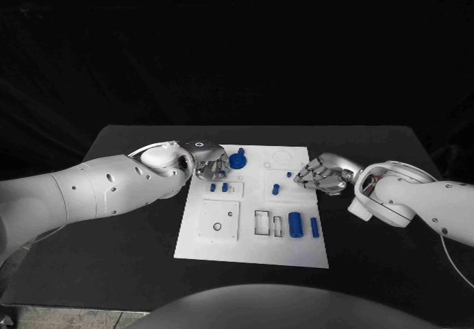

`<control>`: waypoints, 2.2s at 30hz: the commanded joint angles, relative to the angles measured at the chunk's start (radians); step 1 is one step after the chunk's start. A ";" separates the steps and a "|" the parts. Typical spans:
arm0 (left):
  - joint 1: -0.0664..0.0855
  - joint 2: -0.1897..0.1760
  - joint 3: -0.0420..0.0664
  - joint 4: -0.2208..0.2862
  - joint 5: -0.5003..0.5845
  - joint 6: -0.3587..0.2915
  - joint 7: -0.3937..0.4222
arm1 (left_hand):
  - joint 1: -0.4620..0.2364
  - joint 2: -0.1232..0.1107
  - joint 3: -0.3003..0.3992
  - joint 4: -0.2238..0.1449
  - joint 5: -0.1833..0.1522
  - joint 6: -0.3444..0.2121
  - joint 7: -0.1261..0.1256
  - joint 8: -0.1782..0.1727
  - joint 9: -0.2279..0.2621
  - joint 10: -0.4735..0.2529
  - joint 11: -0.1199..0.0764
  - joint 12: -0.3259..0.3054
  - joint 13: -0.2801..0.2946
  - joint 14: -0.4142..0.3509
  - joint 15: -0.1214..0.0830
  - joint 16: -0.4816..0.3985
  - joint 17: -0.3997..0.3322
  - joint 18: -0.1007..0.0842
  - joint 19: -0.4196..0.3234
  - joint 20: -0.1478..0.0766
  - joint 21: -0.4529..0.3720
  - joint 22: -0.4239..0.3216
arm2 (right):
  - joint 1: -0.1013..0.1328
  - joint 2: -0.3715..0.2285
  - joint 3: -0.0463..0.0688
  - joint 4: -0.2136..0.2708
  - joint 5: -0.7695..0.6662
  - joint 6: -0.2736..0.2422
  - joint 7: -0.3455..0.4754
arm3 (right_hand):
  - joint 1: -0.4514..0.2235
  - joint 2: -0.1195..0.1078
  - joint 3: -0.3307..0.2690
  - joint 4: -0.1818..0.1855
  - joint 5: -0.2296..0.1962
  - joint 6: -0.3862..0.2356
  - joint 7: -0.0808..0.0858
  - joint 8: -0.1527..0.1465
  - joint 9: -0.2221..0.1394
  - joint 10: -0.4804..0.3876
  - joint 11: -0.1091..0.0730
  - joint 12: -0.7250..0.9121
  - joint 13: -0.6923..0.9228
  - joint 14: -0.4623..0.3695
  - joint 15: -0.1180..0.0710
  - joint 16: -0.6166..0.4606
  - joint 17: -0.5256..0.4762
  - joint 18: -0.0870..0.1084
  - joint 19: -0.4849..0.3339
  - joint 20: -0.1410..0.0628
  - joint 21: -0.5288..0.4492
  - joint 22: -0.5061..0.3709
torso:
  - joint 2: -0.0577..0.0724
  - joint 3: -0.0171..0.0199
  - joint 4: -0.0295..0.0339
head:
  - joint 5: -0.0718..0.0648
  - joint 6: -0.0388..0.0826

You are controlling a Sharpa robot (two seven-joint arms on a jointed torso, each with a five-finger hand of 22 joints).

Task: Assemble the parts on the task board

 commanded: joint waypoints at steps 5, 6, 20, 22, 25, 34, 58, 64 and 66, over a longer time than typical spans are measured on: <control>0.000 -0.003 0.000 0.001 0.000 0.007 -0.009 | -0.011 -0.007 0.004 0.003 -0.010 -0.010 0.000 -0.006 -0.003 -0.004 0.001 -0.004 0.003 0.002 0.000 -0.007 -0.004 -0.014 0.002 -0.003 -0.004 0.179 | -0.001 0.000 0.000 -0.001 0.001 0.015 -0.001 | 0.008 0.001 0.006 0.002 0.006 0.008 0.001 -0.004 -0.001 0.000 -0.010 -0.005 -0.186 0.013 0.002 -0.004 -0.001 0.016 -0.006 0.002 -0.006 0.102 | 0.000 -0.0002 0.0000 | 0.001 0.000; 0.000 -0.004 0.000 0.001 0.000 0.007 -0.008 | -0.011 -0.008 0.004 0.003 -0.011 -0.010 0.000 -0.006 -0.003 -0.004 0.001 -0.004 0.003 0.001 0.000 -0.007 -0.005 -0.014 0.002 -0.003 -0.005 0.179 | -0.001 0.000 0.000 -0.001 0.001 0.015 -0.001 | 0.008 0.001 0.006 0.002 0.006 0.008 0.001 -0.004 -0.001 0.000 -0.010 -0.005 -0.186 0.013 0.002 -0.004 -0.001 0.016 -0.006 0.002 -0.006 0.102 | 0.001 -0.0001 0.0001 | 0.001 0.000; 0.000 -0.018 0.000 0.020 0.000 0.005 0.011 | -0.019 -0.019 0.002 0.005 -0.037 0.017 -0.003 0.008 -0.001 0.011 -0.007 0.006 0.020 -0.002 -0.006 -0.011 -0.012 -0.012 -0.003 -0.004 -0.015 0.176 | -0.001 0.001 0.000 -0.001 0.001 0.016 -0.002 | 0.008 0.001 0.006 0.002 0.006 0.008 0.001 -0.004 -0.001 0.000 -0.010 -0.005 -0.186 0.013 0.002 -0.004 -0.001 0.016 -0.006 0.002 -0.006 0.102 | 0.000 0.0001 0.0003 | 0.003 0.000; 0.000 -0.019 0.000 0.022 0.000 0.004 0.012 | -0.020 -0.019 0.002 0.006 -0.041 0.019 -0.003 0.009 -0.001 0.011 -0.008 0.006 0.022 -0.003 -0.006 -0.012 -0.013 -0.012 -0.004 -0.005 -0.016 0.176 | -0.001 0.001 0.000 -0.002 0.001 0.016 -0.002 | 0.008 0.001 0.006 0.002 0.006 0.008 0.001 -0.004 -0.001 0.000 -0.010 -0.005 -0.186 0.013 0.002 -0.004 -0.001 0.016 -0.006 0.002 -0.006 0.102 | 0.000 0.0000 0.0002 | 0.003 0.000; 0.000 -0.020 0.000 0.023 0.000 0.004 0.013 | -0.021 -0.020 0.002 0.007 -0.045 0.019 -0.004 0.009 -0.001 0.011 -0.008 0.006 0.023 -0.003 -0.007 -0.013 -0.014 -0.012 -0.004 -0.005 -0.017 0.176 | -0.002 0.001 0.000 -0.003 0.001 0.016 -0.002 | 0.008 0.001 0.006 0.002 0.006 0.008 0.001 -0.004 -0.001 0.000 -0.010 -0.005 -0.186 0.013 0.002 -0.004 -0.001 0.016 -0.006 0.002 -0.006 0.102 | 0.000 0.0002 0.0000 | 0.003 0.000; 0.000 -0.020 0.000 0.021 0.000 0.008 0.009 | -0.022 -0.023 0.005 0.011 -0.055 -0.002 -0.009 -0.003 -0.009 0.003 -0.007 0.003 0.030 -0.009 -0.007 -0.019 -0.023 -0.011 -0.007 -0.005 -0.023 0.174 | -0.002 0.001 0.000 -0.003 0.001 0.016 -0.002 | 0.008 0.001 0.006 0.002 0.006 0.008 0.001 -0.004 -0.001 0.000 -0.010 -0.005 -0.186 0.013 0.002 -0.004 -0.001 0.016 -0.006 0.002 -0.006 0.102 | 0.001 0.0000 -0.0001 | 0.004 0.000; 0.023 -0.104 0.011 0.064 -0.040 -0.132 -0.052 | -0.050 -0.074 -0.018 0.094 -0.129 -0.283 -0.109 -0.066 -0.088 -0.001 0.000 -0.016 0.062 0.005 -0.006 -0.014 -0.026 -0.012 0.000 -0.005 -0.020 0.176 | 0.018 -0.013 0.000 0.011 -0.004 -0.026 -0.008 | 0.007 -0.002 0.009 -0.002 0.007 0.008 0.001 -0.005 -0.002 -0.001 -0.010 -0.005 -0.188 0.013 0.003 -0.004 -0.002 0.015 -0.005 0.002 -0.006 0.103 | 0.000 -0.0014 -0.0003 | 0.004 0.000; 0.054 -0.168 0.012 0.099 0.030 -0.197 -0.037 | -0.021 -0.090 -0.043 0.121 -0.127 -0.336 -0.142 -0.065 -0.101 -0.090 0.010 -0.020 0.086 -0.010 -0.002 -0.028 -0.042 -0.010 -0.008 -0.006 -0.035 0.173 | 0.066 -0.022 0.000 0.039 -0.033 -0.048 -0.026 | 0.010 -0.019 0.011 -0.012 -0.002 0.014 -0.001 -0.002 -0.001 -0.027 -0.011 -0.036 -0.233 0.021 0.000 0.014 0.019 0.011 0.007 0.000 0.019 0.111 | -0.002 -0.0022 0.0007 | 0.003 0.000; 0.059 -0.191 0.011 0.110 0.069 -0.232 -0.006 | -0.006 -0.103 -0.078 0.150 -0.121 -0.403 -0.172 -0.052 -0.105 -0.166 0.019 0.014 0.132 -0.018 0.002 -0.024 -0.034 -0.010 -0.014 -0.005 -0.040 0.172 | 0.090 -0.025 0.001 0.050 -0.053 -0.058 -0.032 | 0.013 -0.035 0.011 -0.020 -0.016 0.017 -0.001 -0.001 -0.001 -0.056 -0.011 -0.070 -0.276 0.022 -0.001 0.011 0.013 0.011 0.011 0.000 0.021 0.112 | -0.003 -0.0015 0.0015 | 0.002 0.000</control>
